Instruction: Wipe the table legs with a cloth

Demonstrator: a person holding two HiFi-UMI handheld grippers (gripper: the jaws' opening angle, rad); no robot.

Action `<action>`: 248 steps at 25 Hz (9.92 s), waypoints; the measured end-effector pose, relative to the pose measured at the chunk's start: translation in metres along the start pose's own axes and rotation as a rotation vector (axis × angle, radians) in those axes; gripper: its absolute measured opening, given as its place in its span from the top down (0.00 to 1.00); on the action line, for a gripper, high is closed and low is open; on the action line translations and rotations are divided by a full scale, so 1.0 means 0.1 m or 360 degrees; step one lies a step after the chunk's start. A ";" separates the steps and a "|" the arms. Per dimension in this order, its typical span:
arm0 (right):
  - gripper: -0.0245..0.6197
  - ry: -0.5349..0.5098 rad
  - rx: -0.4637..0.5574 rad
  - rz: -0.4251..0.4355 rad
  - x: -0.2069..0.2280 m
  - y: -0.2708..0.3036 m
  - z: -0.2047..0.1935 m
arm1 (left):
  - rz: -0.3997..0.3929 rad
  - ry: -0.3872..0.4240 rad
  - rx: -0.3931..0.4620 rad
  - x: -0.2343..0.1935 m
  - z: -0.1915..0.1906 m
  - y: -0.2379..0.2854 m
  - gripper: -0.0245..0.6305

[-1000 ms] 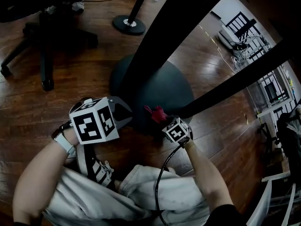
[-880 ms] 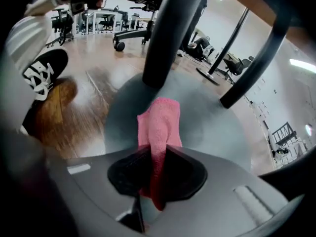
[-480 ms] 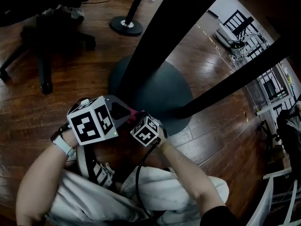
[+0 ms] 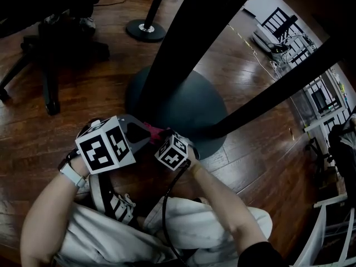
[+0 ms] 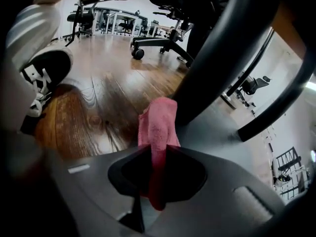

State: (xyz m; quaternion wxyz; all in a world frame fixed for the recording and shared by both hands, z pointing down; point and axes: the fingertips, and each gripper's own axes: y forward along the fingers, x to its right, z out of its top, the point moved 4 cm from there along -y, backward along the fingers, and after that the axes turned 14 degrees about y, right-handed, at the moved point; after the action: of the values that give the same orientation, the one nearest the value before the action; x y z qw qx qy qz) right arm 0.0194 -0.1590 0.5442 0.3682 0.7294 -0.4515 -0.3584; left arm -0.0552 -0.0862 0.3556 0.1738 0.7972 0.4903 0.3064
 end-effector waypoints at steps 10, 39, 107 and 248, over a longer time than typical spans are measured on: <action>0.89 0.0135 -0.0215 -0.0246 0.84 -0.21 -0.76 | -0.0012 0.0008 -0.0023 0.02 -0.05 0.02 0.97; 0.89 0.0375 -0.0233 -0.0395 0.95 -0.23 -0.92 | -0.0033 0.0028 -0.0077 0.03 -0.12 0.06 0.97; 0.89 0.0218 -0.0367 -0.0448 1.79 0.16 -0.59 | -0.0244 0.0066 -0.0194 0.20 -0.34 0.45 0.97; 0.89 0.0720 0.0034 -0.0186 4.02 0.92 0.09 | 0.0513 -0.0679 0.0037 -0.83 -0.41 2.26 0.97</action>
State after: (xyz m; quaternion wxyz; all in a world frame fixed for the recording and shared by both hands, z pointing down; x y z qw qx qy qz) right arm 0.1100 -0.5615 0.5429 0.4309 0.8200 -0.3183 -0.2017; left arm 0.0429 -0.2645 0.4901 0.2131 0.9134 0.3128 0.1495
